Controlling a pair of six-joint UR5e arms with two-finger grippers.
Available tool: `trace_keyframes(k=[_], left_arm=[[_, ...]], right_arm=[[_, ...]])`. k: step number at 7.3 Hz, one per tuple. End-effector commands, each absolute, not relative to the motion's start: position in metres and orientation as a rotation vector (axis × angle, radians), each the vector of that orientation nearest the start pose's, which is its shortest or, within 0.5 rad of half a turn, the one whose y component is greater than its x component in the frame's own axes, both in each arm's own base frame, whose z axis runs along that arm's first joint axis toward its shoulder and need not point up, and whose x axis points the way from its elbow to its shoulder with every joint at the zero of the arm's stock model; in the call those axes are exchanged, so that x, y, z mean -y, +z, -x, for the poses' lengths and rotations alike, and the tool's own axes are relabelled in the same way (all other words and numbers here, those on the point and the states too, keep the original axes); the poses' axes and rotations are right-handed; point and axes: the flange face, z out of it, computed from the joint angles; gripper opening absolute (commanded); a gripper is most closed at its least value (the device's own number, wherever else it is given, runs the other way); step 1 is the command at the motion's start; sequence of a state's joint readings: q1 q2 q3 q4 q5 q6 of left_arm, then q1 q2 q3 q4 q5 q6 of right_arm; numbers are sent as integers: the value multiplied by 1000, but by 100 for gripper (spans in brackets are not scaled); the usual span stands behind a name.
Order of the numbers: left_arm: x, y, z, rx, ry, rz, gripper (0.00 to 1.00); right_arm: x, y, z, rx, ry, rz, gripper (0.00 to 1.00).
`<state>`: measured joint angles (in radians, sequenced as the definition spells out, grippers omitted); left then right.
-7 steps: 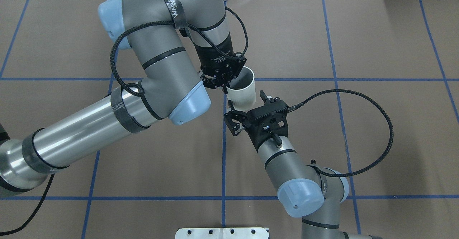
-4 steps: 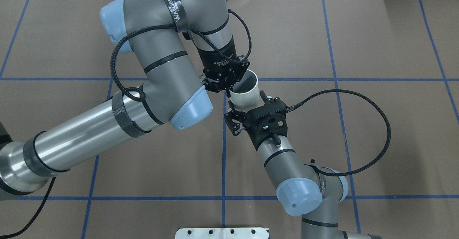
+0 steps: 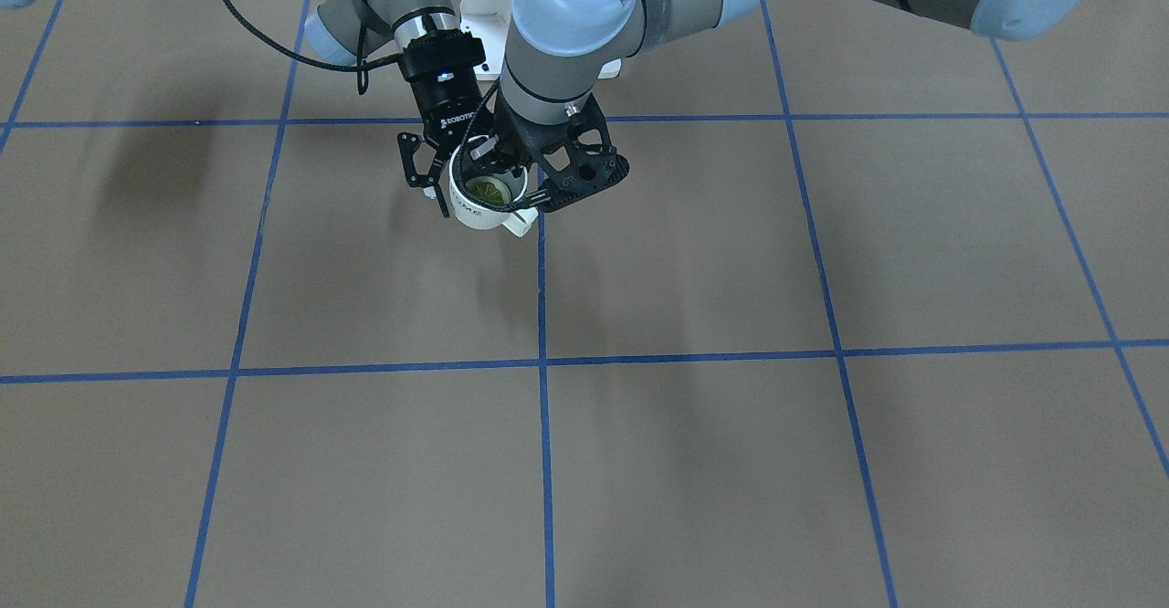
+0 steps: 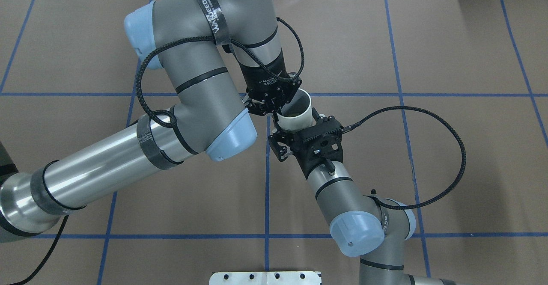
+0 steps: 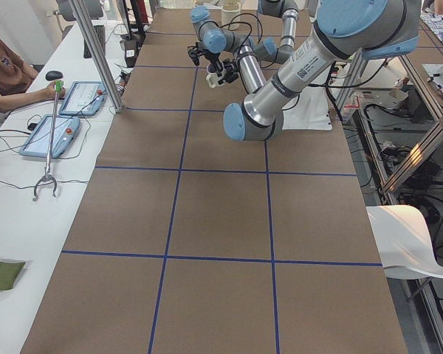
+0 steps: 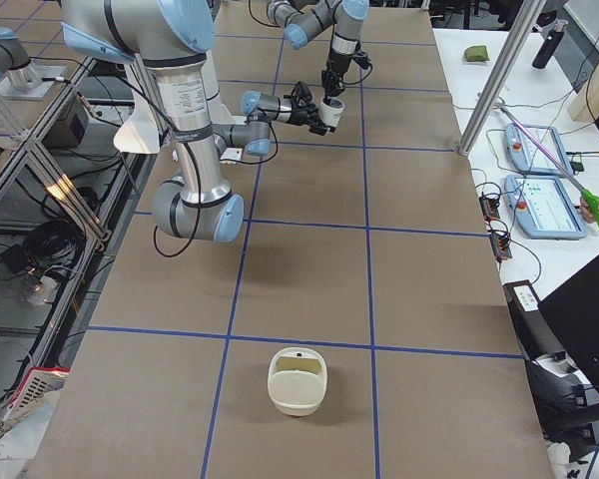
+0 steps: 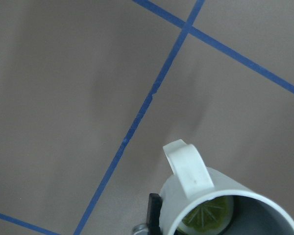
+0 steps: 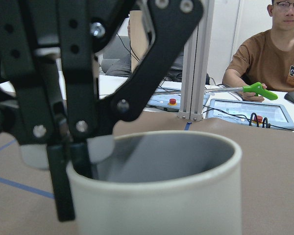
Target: Left arm hands cup to right arm to dump lemon
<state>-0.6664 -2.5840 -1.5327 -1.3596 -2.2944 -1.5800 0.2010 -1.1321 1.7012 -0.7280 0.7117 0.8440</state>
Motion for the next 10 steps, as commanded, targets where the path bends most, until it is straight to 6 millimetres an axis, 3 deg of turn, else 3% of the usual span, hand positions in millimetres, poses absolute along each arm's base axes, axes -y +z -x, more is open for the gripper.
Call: trace_keyframes(k=[1,4,6,7,8,9,10], left_arm=[[487,44,-512,-920,-338,416,0],[485,42,-514,-920,-335,418,0],[485,41,-515,-921,-331,417,4],[485,42,-516,-919,-332,416,43],[485,42,-516,-921,-330,415,57],[484,34,-511,-934,-327,407,100],[492,18,-488,-971,-337,379,100]], right_arm=[[322,248,538,844,173,-1201,98],[323,253,541,834,167,-1199,94],[323,253,541,835,168,-1200,72],[322,252,541,838,165,-1199,56],[322,253,542,837,166,-1198,42],[322,252,541,837,166,-1200,40],[323,252,541,838,167,-1200,39]])
